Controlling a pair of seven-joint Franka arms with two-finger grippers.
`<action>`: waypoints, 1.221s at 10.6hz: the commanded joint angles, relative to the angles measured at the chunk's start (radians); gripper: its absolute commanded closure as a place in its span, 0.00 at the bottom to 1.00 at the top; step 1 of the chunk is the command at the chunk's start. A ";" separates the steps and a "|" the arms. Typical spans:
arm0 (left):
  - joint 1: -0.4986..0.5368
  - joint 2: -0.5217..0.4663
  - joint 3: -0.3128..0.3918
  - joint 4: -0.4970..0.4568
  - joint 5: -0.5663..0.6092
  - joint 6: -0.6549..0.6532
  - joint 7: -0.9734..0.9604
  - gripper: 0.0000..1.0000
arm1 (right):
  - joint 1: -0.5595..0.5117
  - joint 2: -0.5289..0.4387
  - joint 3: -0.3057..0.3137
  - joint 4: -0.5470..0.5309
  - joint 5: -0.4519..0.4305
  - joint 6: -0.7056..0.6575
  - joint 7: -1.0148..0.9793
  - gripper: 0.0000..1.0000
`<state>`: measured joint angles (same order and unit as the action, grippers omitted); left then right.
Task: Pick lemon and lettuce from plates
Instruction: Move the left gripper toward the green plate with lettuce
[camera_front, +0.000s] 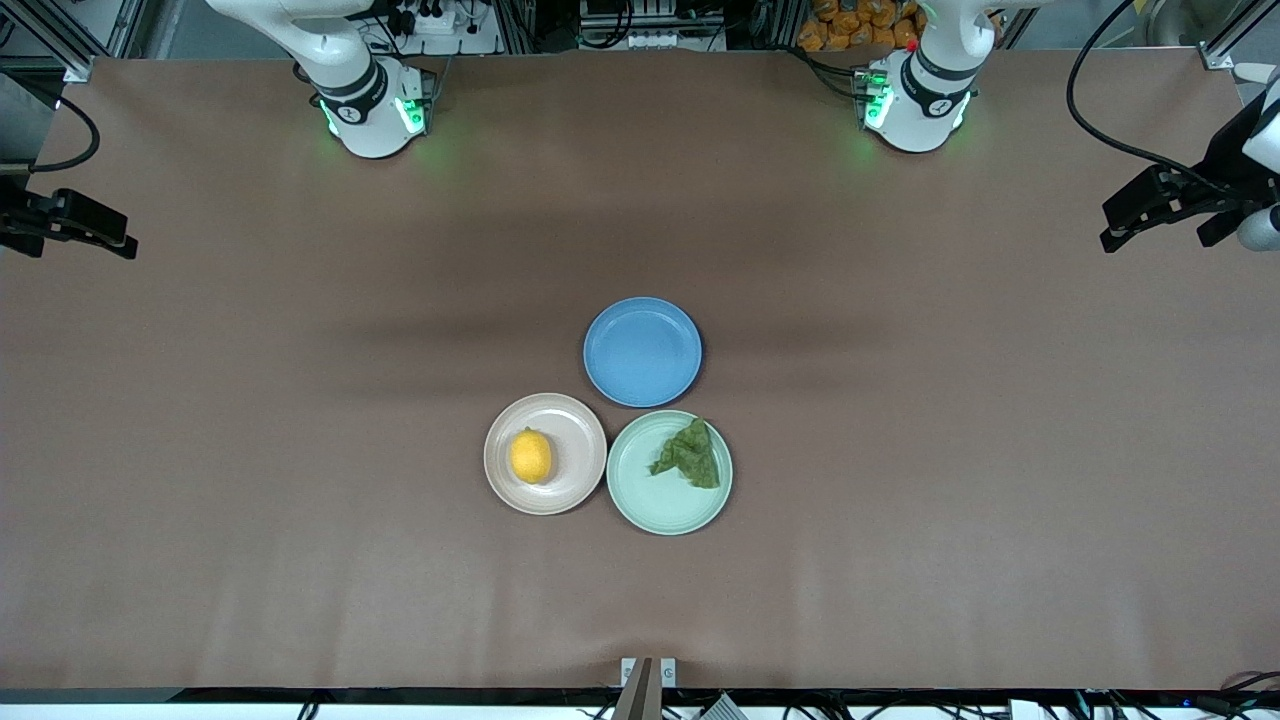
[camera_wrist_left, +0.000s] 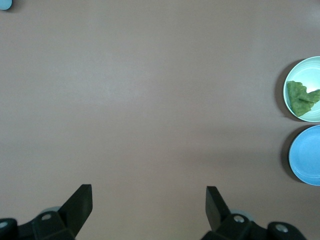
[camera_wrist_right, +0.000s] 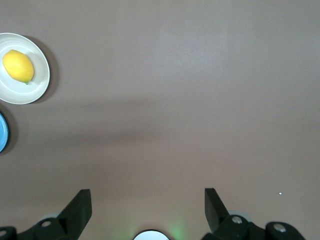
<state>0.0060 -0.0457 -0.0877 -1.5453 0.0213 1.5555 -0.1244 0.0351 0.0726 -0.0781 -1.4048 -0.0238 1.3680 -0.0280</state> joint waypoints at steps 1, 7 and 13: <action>0.002 -0.008 -0.012 0.013 -0.003 -0.020 0.014 0.00 | -0.014 -0.005 0.011 -0.003 -0.005 -0.003 0.002 0.00; -0.063 0.090 -0.039 0.010 -0.142 0.113 0.020 0.00 | -0.014 -0.004 0.011 -0.003 -0.005 -0.003 0.002 0.00; -0.315 0.410 -0.084 0.011 -0.147 0.688 -0.003 0.00 | 0.006 -0.004 0.014 -0.005 0.018 -0.003 0.011 0.00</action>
<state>-0.2415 0.2666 -0.1792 -1.5596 -0.1140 2.0760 -0.1277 0.0379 0.0765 -0.0738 -1.4072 -0.0223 1.3673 -0.0281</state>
